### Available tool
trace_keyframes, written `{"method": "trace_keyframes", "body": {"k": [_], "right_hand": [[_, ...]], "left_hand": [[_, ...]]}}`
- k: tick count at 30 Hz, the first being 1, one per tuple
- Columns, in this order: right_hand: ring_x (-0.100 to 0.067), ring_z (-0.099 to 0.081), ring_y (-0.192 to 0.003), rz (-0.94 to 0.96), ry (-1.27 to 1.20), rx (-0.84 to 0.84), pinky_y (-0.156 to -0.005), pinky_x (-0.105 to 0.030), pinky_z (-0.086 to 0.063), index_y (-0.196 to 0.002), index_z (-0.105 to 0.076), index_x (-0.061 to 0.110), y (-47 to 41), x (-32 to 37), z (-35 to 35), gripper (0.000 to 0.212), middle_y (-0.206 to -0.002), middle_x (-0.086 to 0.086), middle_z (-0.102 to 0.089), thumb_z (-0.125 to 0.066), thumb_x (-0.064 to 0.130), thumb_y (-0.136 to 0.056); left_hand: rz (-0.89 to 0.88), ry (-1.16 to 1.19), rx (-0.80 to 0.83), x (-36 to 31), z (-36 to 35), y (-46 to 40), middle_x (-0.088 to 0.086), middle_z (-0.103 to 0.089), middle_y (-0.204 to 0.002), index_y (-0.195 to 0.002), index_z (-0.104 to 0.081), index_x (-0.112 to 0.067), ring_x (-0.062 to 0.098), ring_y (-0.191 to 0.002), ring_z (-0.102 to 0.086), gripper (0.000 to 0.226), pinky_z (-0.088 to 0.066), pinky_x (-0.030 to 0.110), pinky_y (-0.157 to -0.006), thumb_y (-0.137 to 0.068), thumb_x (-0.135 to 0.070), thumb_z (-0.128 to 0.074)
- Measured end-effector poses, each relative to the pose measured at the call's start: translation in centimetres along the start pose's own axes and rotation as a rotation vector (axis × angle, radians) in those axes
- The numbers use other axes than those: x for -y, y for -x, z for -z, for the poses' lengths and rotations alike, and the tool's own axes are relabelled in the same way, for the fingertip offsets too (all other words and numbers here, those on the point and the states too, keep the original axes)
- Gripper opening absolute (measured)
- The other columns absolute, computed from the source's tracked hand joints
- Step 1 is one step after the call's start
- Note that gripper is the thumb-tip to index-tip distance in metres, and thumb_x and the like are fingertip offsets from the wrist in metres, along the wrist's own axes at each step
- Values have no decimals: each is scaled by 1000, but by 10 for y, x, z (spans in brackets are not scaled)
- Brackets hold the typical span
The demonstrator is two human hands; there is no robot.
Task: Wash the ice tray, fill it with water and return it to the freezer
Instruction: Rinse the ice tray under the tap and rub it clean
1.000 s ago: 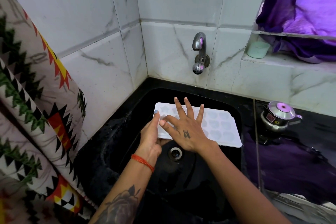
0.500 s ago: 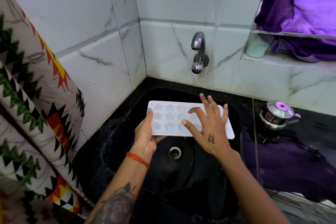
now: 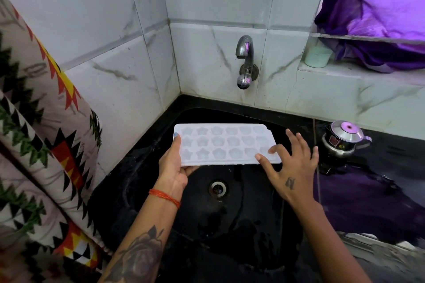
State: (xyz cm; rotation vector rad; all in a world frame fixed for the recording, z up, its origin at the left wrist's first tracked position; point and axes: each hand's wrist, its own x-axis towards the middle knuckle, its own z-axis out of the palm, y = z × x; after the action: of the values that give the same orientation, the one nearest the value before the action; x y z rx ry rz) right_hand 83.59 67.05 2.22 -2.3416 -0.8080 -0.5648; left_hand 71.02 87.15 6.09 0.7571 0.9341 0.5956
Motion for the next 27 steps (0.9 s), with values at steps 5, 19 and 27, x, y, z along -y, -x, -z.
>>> {"method": "trace_keyframes", "body": {"k": [5,19,27], "right_hand": [[-28,-15,-144,-36,-58,146,-112,-58,-5,-95,-70,31,-2,3,0,53,-150,-11,-35,-34,67,-83],[-34,-23,-141,64,80,91,-109,-64,-11,-80,-68,27,-1,-2,2,50,-148,-14,-37,-36,66,-84],[-25,-6,-146,-70,-85,206,-113,-58,-1,-100,-69,37,-1,3,2,56,-156,-7,-23,-31,72,-79]], "left_hand": [[10,9,-5,1,2,1,7,-69,-87,-91,-63,-15,23,-76,-67,27,-56,41,-60,-89,-41,-61],[11,8,-13,2,5,1,8,-70,-88,-93,-64,-14,23,-77,-68,29,-56,41,-59,-88,-43,-61],[9,12,-9,1,5,3,8,-69,-88,-92,-63,-15,24,-77,-67,28,-55,42,-59,-89,-42,-61]]}}
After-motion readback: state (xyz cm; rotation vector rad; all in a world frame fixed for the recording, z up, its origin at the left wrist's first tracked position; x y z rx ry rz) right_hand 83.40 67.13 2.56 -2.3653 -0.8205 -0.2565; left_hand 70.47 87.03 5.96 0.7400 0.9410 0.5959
